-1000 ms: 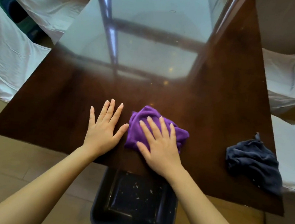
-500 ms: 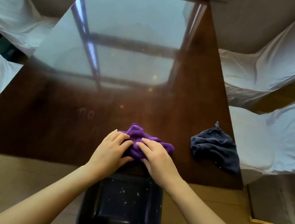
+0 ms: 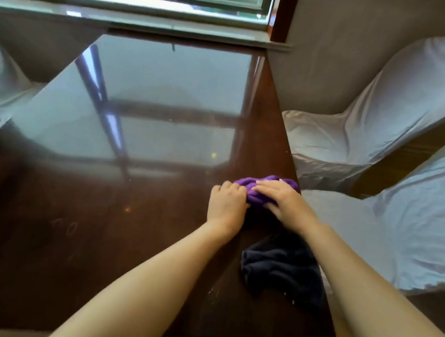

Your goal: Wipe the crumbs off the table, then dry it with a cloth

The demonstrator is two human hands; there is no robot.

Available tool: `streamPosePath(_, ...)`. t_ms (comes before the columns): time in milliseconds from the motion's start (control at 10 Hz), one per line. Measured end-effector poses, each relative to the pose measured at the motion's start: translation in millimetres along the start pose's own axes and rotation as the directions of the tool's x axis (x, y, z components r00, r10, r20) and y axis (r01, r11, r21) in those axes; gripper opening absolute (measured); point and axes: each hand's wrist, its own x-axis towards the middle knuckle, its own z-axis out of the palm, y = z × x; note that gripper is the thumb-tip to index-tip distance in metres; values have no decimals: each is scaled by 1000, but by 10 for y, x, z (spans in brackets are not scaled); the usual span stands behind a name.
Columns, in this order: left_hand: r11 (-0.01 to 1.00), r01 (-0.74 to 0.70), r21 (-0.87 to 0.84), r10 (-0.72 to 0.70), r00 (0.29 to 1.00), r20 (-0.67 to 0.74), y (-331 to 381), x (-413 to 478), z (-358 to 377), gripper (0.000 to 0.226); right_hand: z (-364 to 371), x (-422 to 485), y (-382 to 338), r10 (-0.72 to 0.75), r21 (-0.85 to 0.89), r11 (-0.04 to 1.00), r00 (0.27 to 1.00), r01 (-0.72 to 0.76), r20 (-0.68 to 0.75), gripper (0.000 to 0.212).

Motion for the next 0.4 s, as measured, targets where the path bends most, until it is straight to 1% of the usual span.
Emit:
streamPosePath(100,1000,-1,15,1,999,41,136,71,205,20,148,-96,237,144,8,989,988,-145,54,52)
streamPosePath(200,1000,-16,-8,16,999,39,147,41,280,26,167,-156,281,169,143,972,979,-185,118,60)
streamPosePath(300,999,-24,-33,30,980,195,50,3,107,46,-153,-192,92,197,304,931,980,-200,42,57)
streamPosePath(400,999,-30,-15,33,959,283,-81,-47,-159,58,-667,-331,-165,205,393,908,971,-143,-121,45)
